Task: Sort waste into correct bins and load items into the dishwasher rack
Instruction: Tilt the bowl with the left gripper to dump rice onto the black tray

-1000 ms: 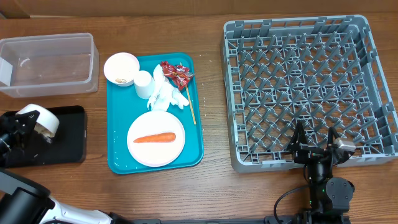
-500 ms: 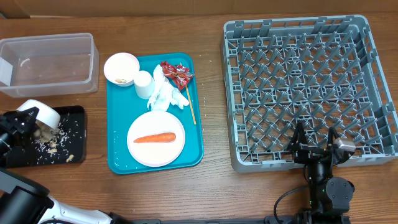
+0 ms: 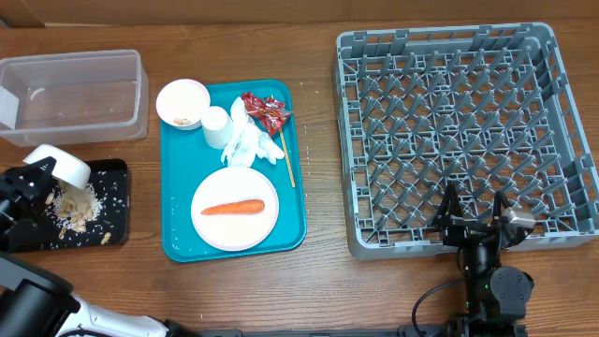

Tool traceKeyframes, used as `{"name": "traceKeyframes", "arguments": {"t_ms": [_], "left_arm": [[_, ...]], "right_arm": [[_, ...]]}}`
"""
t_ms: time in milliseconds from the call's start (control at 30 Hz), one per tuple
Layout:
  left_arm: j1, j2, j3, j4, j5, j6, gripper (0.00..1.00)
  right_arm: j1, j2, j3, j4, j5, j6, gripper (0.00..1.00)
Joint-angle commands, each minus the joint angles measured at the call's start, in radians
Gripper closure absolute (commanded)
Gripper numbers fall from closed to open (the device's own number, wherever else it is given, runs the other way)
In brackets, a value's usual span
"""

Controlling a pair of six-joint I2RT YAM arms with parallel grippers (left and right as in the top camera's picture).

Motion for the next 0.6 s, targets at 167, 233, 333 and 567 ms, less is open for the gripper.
{"name": "traceKeyframes", "arguments": {"t_ms": [167,233,333,567], "left_arm": [[0.023,0.019,0.002,-0.007,0.027,-0.03,0.96],[0.027,0.019,0.002,-0.025,0.058,-0.032,0.96],[0.039,0.019,0.002,-0.017,-0.023,-0.053,0.96],[0.066,0.019,0.002,-0.05,0.042,-0.036,0.96]], "right_arm": [[-0.005,-0.011,-0.01,0.003,0.01,-0.005,0.0],[-0.005,-0.011,-0.01,0.003,0.01,-0.005,0.0],[-0.005,-0.011,-0.01,0.003,0.01,-0.005,0.0],[-0.005,-0.011,-0.01,0.003,0.01,-0.005,0.0]]}}
